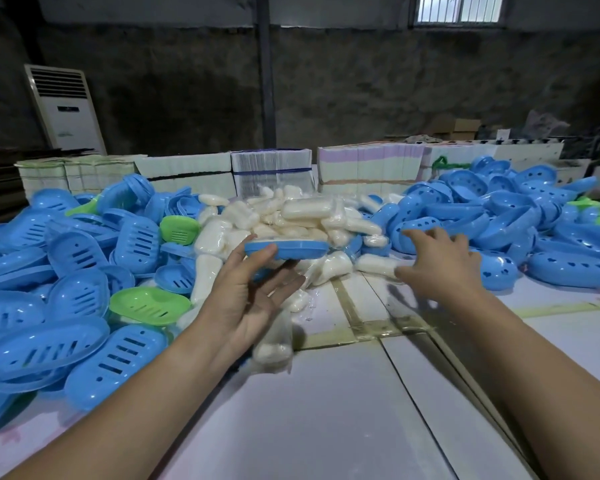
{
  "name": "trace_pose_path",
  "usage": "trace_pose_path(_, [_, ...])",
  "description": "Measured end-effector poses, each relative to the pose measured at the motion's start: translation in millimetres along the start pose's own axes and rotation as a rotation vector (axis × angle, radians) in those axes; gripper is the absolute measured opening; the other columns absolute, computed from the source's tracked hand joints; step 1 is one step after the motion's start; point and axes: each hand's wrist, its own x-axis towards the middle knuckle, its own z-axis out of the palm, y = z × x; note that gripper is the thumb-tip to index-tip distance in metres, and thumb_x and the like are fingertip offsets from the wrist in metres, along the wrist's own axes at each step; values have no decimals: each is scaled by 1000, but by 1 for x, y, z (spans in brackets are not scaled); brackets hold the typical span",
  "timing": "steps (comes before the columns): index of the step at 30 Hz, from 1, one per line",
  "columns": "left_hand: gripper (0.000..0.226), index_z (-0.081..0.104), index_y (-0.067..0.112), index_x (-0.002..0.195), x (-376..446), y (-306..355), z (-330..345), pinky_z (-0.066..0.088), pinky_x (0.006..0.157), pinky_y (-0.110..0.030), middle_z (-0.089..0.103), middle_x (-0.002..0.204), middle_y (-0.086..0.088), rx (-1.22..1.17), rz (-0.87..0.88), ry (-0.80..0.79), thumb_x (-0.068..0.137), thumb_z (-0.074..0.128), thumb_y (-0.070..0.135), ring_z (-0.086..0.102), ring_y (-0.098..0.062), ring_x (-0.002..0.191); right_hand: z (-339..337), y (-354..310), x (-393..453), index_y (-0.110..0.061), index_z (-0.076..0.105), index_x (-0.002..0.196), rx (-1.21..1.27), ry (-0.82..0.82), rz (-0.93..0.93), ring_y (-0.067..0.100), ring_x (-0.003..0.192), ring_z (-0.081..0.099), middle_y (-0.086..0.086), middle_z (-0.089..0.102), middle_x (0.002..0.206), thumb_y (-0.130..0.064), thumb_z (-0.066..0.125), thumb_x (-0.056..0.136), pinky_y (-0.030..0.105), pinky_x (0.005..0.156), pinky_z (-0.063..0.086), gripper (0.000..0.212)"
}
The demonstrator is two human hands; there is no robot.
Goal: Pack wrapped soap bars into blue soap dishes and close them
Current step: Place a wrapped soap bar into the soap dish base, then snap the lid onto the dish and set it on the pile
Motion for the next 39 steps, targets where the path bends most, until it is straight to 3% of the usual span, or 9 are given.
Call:
trace_pose_path(2, [49, 55, 10, 113, 2, 1, -2, 54, 90, -62, 72, 110, -21, -26, -8, 5, 69, 77, 9, 69, -45, 106, 5, 6, 3, -33, 41, 140, -106, -143, 54, 38, 132, 28, 6, 38, 141, -41, 53, 92, 58, 104, 30, 51])
trace_pose_path(6, [38, 58, 6, 103, 4, 1, -2, 55, 85, -64, 74, 104, -22, -54, -33, 27, 69, 77, 8, 69, -48, 103, 10, 6, 3, -32, 44, 139, -67, -147, 30, 39, 128, 31, 6, 36, 138, -31, 55, 92, 55, 101, 34, 49])
trace_pose_path(13, [26, 69, 8, 93, 3, 3, 3, 60, 88, -34, 76, 100, -12, -81, -13, 100, 67, 74, 9, 72, -31, 105, 10, 11, 6, -27, 40, 141, 45, -127, 94, 42, 122, 39, 13, 34, 139, -26, 55, 88, 49, 102, 37, 55])
trace_pose_path(17, [26, 68, 11, 95, 1, 6, 4, 53, 95, -33, 77, 103, -12, -94, -13, 120, 69, 73, 12, 70, -28, 110, 4, 4, 4, -28, 40, 142, 201, -96, 85, 38, 121, 43, 11, 37, 135, -30, 65, 81, 46, 100, 39, 67])
trace_pose_path(21, [29, 68, 10, 102, -1, 3, 5, 54, 90, -41, 75, 108, -16, -46, -41, 74, 74, 71, 15, 71, -35, 108, -2, -19, -8, -36, 48, 135, 886, -31, 13, 23, 108, 55, 3, 43, 133, -18, 67, 80, 40, 87, 50, 61])
trace_pose_path(27, [51, 60, 8, 127, -4, -4, 7, 60, 89, -43, 70, 123, -17, 35, -66, -11, 79, 69, 20, 70, -34, 110, 3, -53, -25, -24, 53, 135, 1678, -444, -112, 17, 88, 70, 7, 65, 107, -1, 72, 65, 25, 71, 53, 76])
trace_pose_path(30, [47, 56, 13, 127, -6, -7, 8, 61, 83, -39, 70, 123, -19, 134, -18, -47, 81, 68, 19, 71, -34, 108, 5, -57, -29, -22, 51, 136, 1665, -554, -155, 17, 86, 71, 13, 66, 112, 7, 72, 73, 25, 75, 55, 73])
trace_pose_path(35, [65, 52, 43, 127, -7, -12, 9, 53, 99, -46, 72, 107, -15, 320, 39, -60, 72, 75, 18, 72, -32, 100, 3, -55, -34, -32, 48, 138, 1536, -557, -235, 22, 102, 70, 10, 64, 126, -11, 77, 65, 33, 89, 54, 81])
trace_pose_path(39, [65, 54, 40, 124, -10, -10, 8, 44, 109, -52, 63, 111, -21, 412, 49, -92, 67, 80, 24, 65, -32, 104, 4, -55, -37, -36, 52, 135, 1494, -525, -295, 26, 110, 66, 11, 60, 131, -13, 80, 67, 43, 102, 50, 77])
